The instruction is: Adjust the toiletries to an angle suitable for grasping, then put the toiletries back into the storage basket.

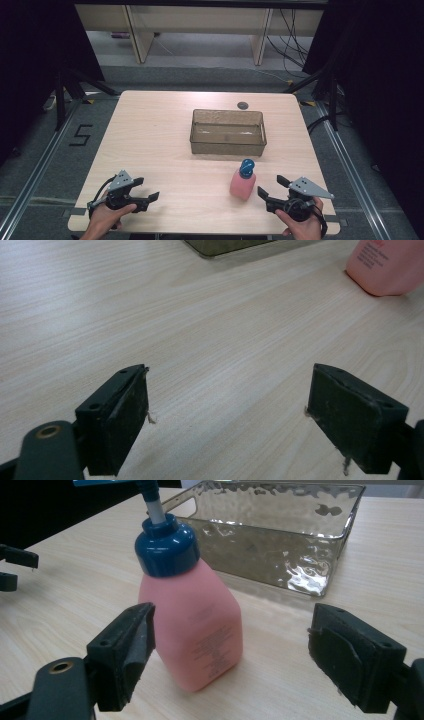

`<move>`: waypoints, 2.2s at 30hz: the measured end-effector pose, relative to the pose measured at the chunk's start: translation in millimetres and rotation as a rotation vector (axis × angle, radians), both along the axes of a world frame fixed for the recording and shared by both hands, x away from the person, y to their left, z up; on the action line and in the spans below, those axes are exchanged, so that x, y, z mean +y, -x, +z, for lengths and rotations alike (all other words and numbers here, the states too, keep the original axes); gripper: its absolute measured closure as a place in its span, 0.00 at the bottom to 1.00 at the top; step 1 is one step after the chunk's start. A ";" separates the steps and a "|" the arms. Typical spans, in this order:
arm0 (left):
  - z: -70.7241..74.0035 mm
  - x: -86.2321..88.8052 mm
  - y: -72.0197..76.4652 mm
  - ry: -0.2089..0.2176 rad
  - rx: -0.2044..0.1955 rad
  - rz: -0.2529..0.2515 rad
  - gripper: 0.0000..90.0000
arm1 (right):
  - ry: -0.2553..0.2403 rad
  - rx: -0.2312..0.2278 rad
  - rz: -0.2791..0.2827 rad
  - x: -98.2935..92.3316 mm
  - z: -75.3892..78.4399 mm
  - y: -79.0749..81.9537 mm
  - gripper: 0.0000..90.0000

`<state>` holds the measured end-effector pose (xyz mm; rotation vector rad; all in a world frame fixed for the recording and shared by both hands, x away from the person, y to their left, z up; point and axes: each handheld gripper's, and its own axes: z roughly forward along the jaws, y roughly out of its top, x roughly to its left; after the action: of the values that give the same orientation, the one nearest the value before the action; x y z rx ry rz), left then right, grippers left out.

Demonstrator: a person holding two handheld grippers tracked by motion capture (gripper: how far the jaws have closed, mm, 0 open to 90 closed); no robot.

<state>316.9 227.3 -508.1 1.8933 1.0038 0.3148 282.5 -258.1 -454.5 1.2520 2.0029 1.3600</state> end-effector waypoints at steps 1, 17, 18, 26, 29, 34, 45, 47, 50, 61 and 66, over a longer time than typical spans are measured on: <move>0.0 0.0 0.0 0.000 0.000 0.000 0.18 | 0.000 0.000 0.000 0.0 0.0 0.0 0.22; 0.5 -2.6 -0.7 -0.005 0.006 -0.002 0.18 | -0.007 -0.033 0.054 7.2 6.0 -4.9 0.23; 0.5 -2.6 -0.7 -0.005 0.006 -0.002 0.18 | -0.007 -0.033 0.054 7.2 6.0 -4.9 0.23; 0.5 -6.0 -3.9 -0.008 0.008 -0.017 0.18 | 0.000 -0.041 0.079 11.1 8.3 -9.9 0.23; 0.7 -7.6 -4.3 -0.006 0.010 -0.019 0.18 | -0.021 -0.009 0.077 12.9 9.0 -8.5 0.23; 1.6 -9.2 -4.2 -0.022 0.011 -0.021 0.18 | -0.016 -0.028 0.098 14.2 9.9 -12.0 0.24; 1.1 -8.2 -4.1 -0.010 0.008 -0.029 0.18 | -0.007 -0.066 0.127 23.3 13.8 -15.2 0.25; 1.2 -8.1 -4.3 -0.012 0.012 -0.029 0.18 | 0.005 -0.065 0.119 24.9 15.1 -15.6 0.25; 1.1 -8.1 -4.0 -0.011 0.009 -0.029 0.18 | 0.005 -0.068 0.143 26.7 14.7 -18.3 0.25; 2.2 -6.2 -3.0 -0.018 0.010 -0.020 0.18 | 0.034 -0.075 0.139 33.0 17.9 -23.6 0.25; 1.2 -7.0 -2.9 -0.007 -0.002 -0.032 0.18 | 0.049 -0.079 0.145 36.6 18.7 -26.9 0.26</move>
<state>319.8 220.3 -506.9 1.9127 0.9710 0.3018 309.5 -221.4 -435.8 1.0322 2.0936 1.3944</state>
